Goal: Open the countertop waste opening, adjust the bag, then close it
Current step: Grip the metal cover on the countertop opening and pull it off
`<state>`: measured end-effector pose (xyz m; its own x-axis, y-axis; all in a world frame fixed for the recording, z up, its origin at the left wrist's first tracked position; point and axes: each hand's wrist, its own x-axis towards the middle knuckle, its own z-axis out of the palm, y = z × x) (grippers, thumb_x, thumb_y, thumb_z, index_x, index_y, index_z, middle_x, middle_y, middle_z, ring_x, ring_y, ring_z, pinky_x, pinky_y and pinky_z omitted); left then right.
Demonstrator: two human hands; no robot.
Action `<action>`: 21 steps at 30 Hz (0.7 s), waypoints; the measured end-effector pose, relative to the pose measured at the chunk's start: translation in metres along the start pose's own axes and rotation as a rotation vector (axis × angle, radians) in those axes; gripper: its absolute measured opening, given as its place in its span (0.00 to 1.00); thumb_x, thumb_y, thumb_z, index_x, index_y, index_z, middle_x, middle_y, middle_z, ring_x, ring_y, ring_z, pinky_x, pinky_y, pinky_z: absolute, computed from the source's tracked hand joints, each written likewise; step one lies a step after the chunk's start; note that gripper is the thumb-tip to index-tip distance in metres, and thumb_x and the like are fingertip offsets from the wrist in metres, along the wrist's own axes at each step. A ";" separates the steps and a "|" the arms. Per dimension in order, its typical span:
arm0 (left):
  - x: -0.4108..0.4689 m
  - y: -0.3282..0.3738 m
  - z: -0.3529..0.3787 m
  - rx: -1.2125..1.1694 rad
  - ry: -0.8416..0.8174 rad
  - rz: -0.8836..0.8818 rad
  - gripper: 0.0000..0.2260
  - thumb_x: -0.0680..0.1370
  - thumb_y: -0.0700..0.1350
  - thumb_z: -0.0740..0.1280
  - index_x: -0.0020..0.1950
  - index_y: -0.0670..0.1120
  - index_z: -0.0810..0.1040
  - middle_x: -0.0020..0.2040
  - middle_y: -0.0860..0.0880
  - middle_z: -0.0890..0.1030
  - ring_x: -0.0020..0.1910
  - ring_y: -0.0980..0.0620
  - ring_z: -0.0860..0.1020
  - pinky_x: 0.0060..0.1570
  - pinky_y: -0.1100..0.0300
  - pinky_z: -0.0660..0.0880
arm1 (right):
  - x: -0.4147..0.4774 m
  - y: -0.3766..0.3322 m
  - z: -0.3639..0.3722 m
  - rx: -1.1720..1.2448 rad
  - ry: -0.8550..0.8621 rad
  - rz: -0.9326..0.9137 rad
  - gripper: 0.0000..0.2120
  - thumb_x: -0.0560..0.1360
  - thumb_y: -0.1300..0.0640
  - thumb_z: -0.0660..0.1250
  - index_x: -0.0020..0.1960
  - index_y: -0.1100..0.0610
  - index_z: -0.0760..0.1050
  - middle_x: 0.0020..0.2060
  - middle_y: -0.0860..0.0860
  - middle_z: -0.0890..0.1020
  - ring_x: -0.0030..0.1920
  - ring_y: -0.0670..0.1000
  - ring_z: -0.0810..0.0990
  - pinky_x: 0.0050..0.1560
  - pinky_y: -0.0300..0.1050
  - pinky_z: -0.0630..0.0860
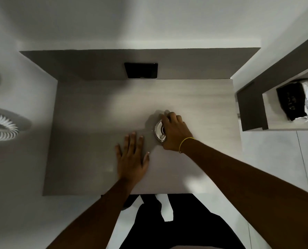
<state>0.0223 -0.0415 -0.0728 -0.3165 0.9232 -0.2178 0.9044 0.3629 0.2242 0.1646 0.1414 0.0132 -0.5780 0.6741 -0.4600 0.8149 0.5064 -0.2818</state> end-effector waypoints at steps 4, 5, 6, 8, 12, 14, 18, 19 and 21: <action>0.000 -0.001 0.001 -0.003 0.014 0.001 0.33 0.84 0.62 0.56 0.88 0.51 0.57 0.89 0.43 0.55 0.87 0.38 0.55 0.82 0.28 0.53 | 0.001 -0.001 -0.003 -0.013 -0.013 0.004 0.51 0.64 0.51 0.80 0.81 0.60 0.60 0.72 0.60 0.69 0.68 0.65 0.72 0.62 0.60 0.81; 0.000 -0.001 0.000 -0.006 0.014 0.002 0.33 0.84 0.62 0.56 0.88 0.51 0.57 0.89 0.43 0.55 0.88 0.39 0.54 0.82 0.28 0.53 | 0.000 -0.001 -0.004 -0.005 -0.017 0.006 0.51 0.65 0.50 0.80 0.81 0.60 0.60 0.72 0.60 0.69 0.69 0.65 0.72 0.63 0.60 0.80; 0.000 -0.001 0.001 -0.009 0.012 0.002 0.34 0.84 0.62 0.55 0.88 0.51 0.56 0.89 0.43 0.54 0.88 0.39 0.53 0.82 0.28 0.52 | -0.001 -0.002 -0.004 0.001 -0.019 0.009 0.51 0.65 0.50 0.80 0.81 0.60 0.60 0.72 0.60 0.69 0.69 0.65 0.72 0.63 0.60 0.80; 0.000 -0.001 0.001 -0.018 0.010 0.003 0.34 0.84 0.63 0.55 0.88 0.51 0.55 0.89 0.43 0.53 0.88 0.40 0.52 0.83 0.28 0.51 | -0.002 -0.003 -0.006 0.008 -0.016 0.008 0.50 0.66 0.49 0.81 0.81 0.59 0.61 0.73 0.59 0.69 0.69 0.64 0.72 0.64 0.61 0.80; -0.001 0.000 0.000 -0.019 0.021 0.002 0.34 0.84 0.63 0.55 0.88 0.52 0.56 0.89 0.43 0.54 0.88 0.39 0.53 0.83 0.28 0.51 | -0.002 -0.005 -0.007 0.003 -0.022 -0.011 0.49 0.66 0.49 0.82 0.80 0.59 0.62 0.72 0.59 0.70 0.69 0.64 0.72 0.63 0.61 0.80; -0.001 0.000 0.000 -0.024 0.027 -0.001 0.34 0.84 0.62 0.56 0.88 0.52 0.56 0.89 0.43 0.54 0.88 0.39 0.53 0.83 0.29 0.51 | -0.002 -0.006 -0.007 0.002 -0.026 -0.015 0.50 0.65 0.50 0.82 0.80 0.59 0.62 0.73 0.59 0.70 0.69 0.64 0.72 0.63 0.62 0.80; -0.002 0.000 -0.001 -0.028 0.033 0.000 0.34 0.84 0.62 0.56 0.88 0.51 0.57 0.89 0.43 0.55 0.88 0.38 0.53 0.83 0.28 0.51 | -0.001 -0.007 -0.006 0.013 -0.003 -0.011 0.51 0.62 0.55 0.83 0.80 0.59 0.63 0.73 0.60 0.67 0.68 0.65 0.72 0.63 0.63 0.81; -0.002 0.000 -0.001 -0.027 0.037 0.000 0.33 0.84 0.62 0.56 0.88 0.51 0.57 0.89 0.43 0.55 0.88 0.38 0.54 0.83 0.28 0.51 | -0.001 -0.007 -0.006 0.007 -0.001 -0.013 0.51 0.62 0.54 0.83 0.80 0.59 0.63 0.73 0.60 0.67 0.68 0.65 0.72 0.62 0.63 0.81; -0.002 0.000 0.000 -0.029 0.042 0.001 0.33 0.84 0.62 0.55 0.88 0.51 0.58 0.89 0.43 0.56 0.88 0.38 0.54 0.83 0.29 0.51 | 0.001 -0.008 -0.008 -0.021 -0.009 -0.023 0.51 0.61 0.53 0.83 0.79 0.59 0.64 0.73 0.60 0.67 0.69 0.64 0.70 0.61 0.62 0.81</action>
<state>0.0228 -0.0431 -0.0721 -0.3282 0.9278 -0.1775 0.8962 0.3652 0.2519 0.1571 0.1420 0.0214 -0.5960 0.6572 -0.4614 0.8003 0.5327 -0.2751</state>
